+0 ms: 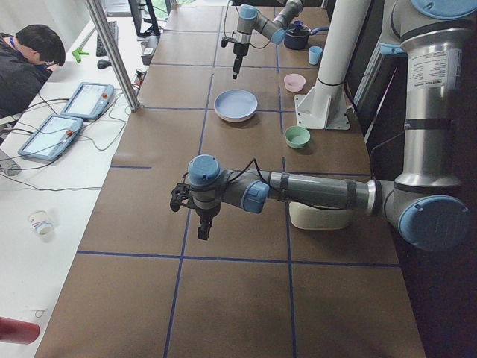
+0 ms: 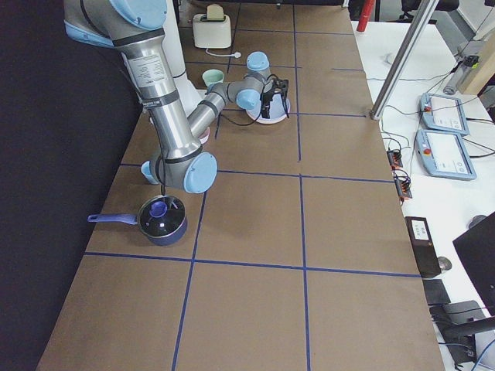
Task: Stack three plates with pink and blue
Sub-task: 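Open the right gripper and withdraw it away from the stack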
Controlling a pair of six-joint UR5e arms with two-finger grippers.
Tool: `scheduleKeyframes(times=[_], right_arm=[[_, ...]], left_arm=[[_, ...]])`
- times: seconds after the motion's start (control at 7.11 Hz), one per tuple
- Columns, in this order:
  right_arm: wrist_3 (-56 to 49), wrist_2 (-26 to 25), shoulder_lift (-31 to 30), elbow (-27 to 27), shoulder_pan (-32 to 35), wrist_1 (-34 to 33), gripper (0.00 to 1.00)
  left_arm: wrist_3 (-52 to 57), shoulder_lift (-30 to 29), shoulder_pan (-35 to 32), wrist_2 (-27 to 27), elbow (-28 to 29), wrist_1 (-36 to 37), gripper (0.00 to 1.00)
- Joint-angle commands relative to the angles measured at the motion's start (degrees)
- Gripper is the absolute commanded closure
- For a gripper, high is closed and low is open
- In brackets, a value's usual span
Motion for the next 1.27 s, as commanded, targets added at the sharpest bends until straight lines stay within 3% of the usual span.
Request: scheduleKeyframes(times=[0.0,0.14,0.42,0.7,0.99,1.13], right_arm=[[-19.8,4.9,-1.9,5.1,8.8,-16.0,0.0],[-30.2,8.2,-3.5,5.6,14.8,-20.5,0.0],[-49.7,18.4,-10.9,5.5,27.3,-22.5,0.0],[-64.8,20.0,-18.8,4.6,35.5,-22.6,0.0],[-76.2,24.8,-24.3,0.7,43.4,-22.2,0.0],[-76.0,26.7,-28.1,-0.1,45.7,-21.9,0.0]], left_arm=[[0.3,0.1,-1.1,0.0,0.0,1.3,0.0],[3.2,0.1,-2.2,0.0,0.0,2.6,0.0],[11.9,-0.3,-6.9,0.0,0.1,12.5,0.0],[16.6,-0.4,-10.5,0.0,-0.4,19.9,0.0],[16.1,-1.7,-10.5,-0.2,1.8,20.1,0.0],[16.2,-1.6,-10.5,-0.4,3.0,19.6,0.0]])
